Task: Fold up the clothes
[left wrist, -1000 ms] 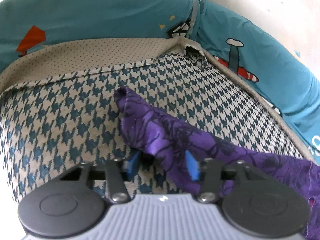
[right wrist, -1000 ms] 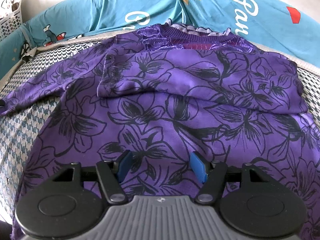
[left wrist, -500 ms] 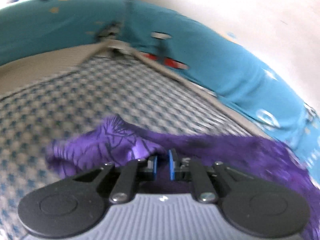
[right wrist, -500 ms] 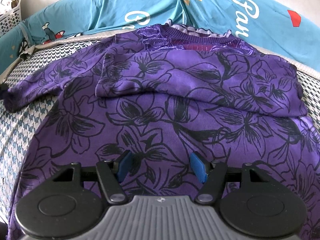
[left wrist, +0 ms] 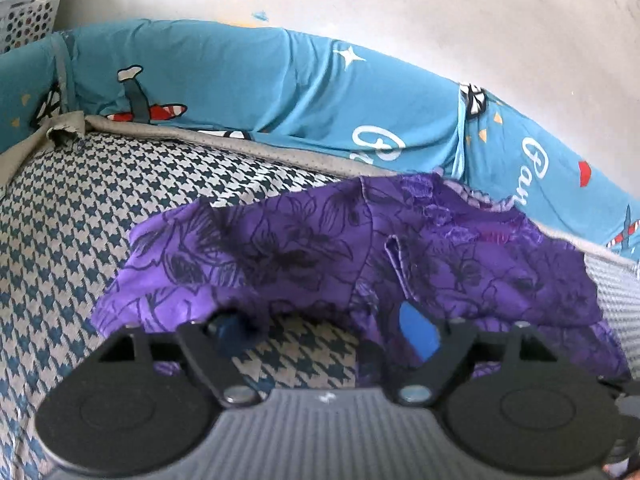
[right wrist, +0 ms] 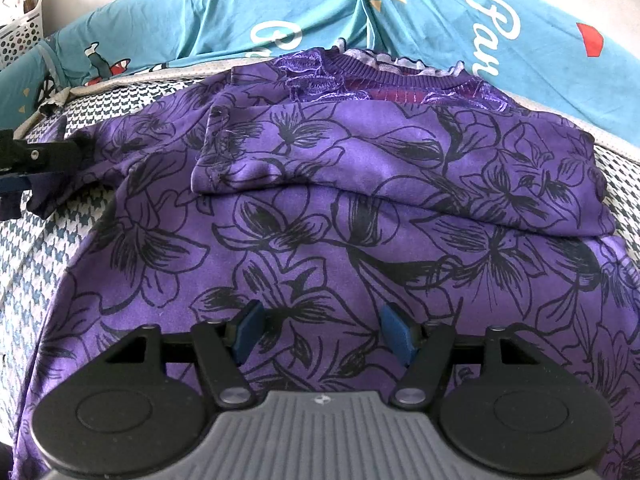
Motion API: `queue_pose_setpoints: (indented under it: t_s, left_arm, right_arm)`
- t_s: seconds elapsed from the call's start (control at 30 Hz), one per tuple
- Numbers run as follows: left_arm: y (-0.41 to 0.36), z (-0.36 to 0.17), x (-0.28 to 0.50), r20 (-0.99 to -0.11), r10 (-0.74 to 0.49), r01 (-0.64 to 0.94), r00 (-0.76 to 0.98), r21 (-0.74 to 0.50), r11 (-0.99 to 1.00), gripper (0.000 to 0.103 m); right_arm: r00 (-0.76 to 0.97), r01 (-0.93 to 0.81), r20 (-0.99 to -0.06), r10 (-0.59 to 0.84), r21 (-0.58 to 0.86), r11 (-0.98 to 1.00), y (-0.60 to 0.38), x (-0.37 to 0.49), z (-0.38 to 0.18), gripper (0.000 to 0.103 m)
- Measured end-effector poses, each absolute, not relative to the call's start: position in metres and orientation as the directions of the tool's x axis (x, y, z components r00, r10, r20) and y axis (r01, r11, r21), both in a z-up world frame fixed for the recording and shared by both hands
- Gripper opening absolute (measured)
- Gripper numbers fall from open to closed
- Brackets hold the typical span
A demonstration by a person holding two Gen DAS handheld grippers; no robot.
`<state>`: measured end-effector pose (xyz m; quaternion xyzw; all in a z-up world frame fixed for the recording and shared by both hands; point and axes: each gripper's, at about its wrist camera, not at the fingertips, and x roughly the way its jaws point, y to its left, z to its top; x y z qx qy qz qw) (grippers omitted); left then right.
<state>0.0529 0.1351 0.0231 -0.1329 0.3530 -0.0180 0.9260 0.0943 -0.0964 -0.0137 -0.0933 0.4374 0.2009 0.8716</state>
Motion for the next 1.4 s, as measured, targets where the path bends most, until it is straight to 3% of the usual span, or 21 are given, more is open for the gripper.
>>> queue_pose_setpoints:
  t_s: [0.23, 0.53, 0.63, 0.73, 0.8, 0.87, 0.97, 1.03, 1.17, 1.4]
  left_arm:
    - [0.174, 0.044, 0.048, -0.595, -0.039, -0.193, 0.803, -0.321, 0.927, 0.093]
    - [0.196, 0.037, 0.052, -0.614, 0.008, -0.285, 0.790, -0.355, 0.890, 0.092]
    - [0.197, 0.033, 0.055, -0.611, 0.021, -0.293, 0.791, -0.348, 0.890, 0.085]
    - [0.195, 0.030, 0.061, -0.600, 0.011, -0.288, 0.800, -0.368, 0.884, 0.071]
    - [0.191, 0.027, 0.066, -0.604, 0.018, -0.295, 0.797, -0.363, 0.884, 0.055]
    - [0.186, 0.026, 0.070, -0.605, 0.036, -0.303, 0.795, -0.345, 0.888, 0.032]
    - [0.177, 0.026, 0.076, -0.602, 0.065, -0.314, 0.796, -0.318, 0.895, 0.020]
    - [0.171, 0.027, 0.077, -0.596, 0.069, -0.313, 0.800, -0.317, 0.895, 0.015]
    - [0.156, 0.031, 0.082, -0.577, 0.005, -0.259, 0.817, -0.359, 0.897, 0.015]
    - [0.090, 0.046, 0.087, -0.561, -0.311, 0.053, 0.767, -0.428, 0.902, 0.017]
  right_arm:
    - [0.529, -0.465, -0.781, 0.331, 0.060, 0.883, -0.093, 0.091, -0.010, 0.065]
    - [0.533, -0.486, -0.777, 0.337, 0.045, 0.873, -0.087, 0.088, -0.012, 0.065]
    - [0.532, -0.486, -0.777, 0.338, 0.047, 0.873, -0.087, 0.088, -0.013, 0.065]
    - [0.532, -0.487, -0.777, 0.336, 0.044, 0.872, -0.087, 0.088, -0.013, 0.065]
    - [0.532, -0.485, -0.777, 0.337, 0.046, 0.873, -0.086, 0.088, -0.013, 0.065]
    - [0.532, -0.483, -0.777, 0.338, 0.049, 0.874, -0.086, 0.089, -0.013, 0.065]
    - [0.533, -0.479, -0.774, 0.340, 0.055, 0.876, -0.088, 0.090, -0.011, 0.065]
    - [0.535, -0.476, -0.773, 0.342, 0.059, 0.877, -0.090, 0.091, -0.011, 0.065]
    - [0.537, -0.471, -0.769, 0.346, 0.067, 0.880, -0.092, 0.093, -0.009, 0.065]
    - [0.563, -0.440, -0.747, 0.353, 0.091, 0.893, -0.102, 0.099, -0.002, 0.065]
